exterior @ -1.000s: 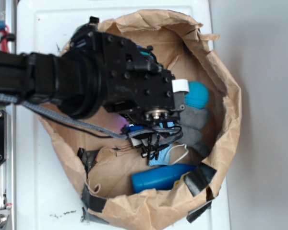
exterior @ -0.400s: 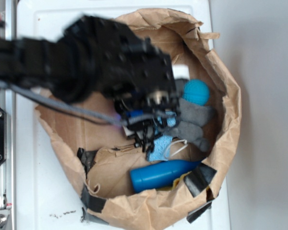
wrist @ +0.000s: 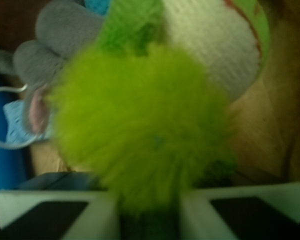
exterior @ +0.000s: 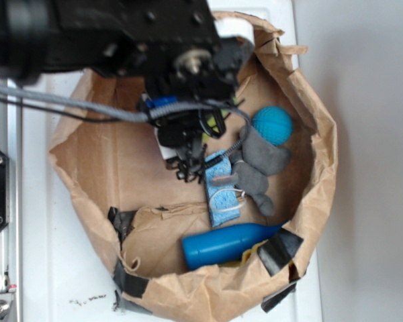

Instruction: Grab the green animal.

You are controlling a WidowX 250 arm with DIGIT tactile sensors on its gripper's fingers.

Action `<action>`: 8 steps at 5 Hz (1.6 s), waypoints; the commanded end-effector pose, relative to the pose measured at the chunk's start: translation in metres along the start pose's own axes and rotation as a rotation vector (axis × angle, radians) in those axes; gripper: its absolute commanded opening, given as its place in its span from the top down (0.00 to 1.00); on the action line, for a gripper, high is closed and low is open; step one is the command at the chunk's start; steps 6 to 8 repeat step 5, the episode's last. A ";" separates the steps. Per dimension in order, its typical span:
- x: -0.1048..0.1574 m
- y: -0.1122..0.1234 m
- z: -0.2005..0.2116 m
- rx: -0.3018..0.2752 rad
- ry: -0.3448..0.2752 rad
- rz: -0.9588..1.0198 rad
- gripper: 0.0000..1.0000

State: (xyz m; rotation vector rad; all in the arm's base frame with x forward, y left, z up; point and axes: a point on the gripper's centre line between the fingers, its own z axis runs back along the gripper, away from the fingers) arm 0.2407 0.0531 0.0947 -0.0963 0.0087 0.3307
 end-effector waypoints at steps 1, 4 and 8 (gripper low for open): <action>-0.007 0.014 0.045 -0.017 -0.077 0.011 1.00; -0.017 -0.021 0.068 0.028 -0.096 -0.060 1.00; -0.019 -0.025 0.062 0.039 -0.106 -0.065 1.00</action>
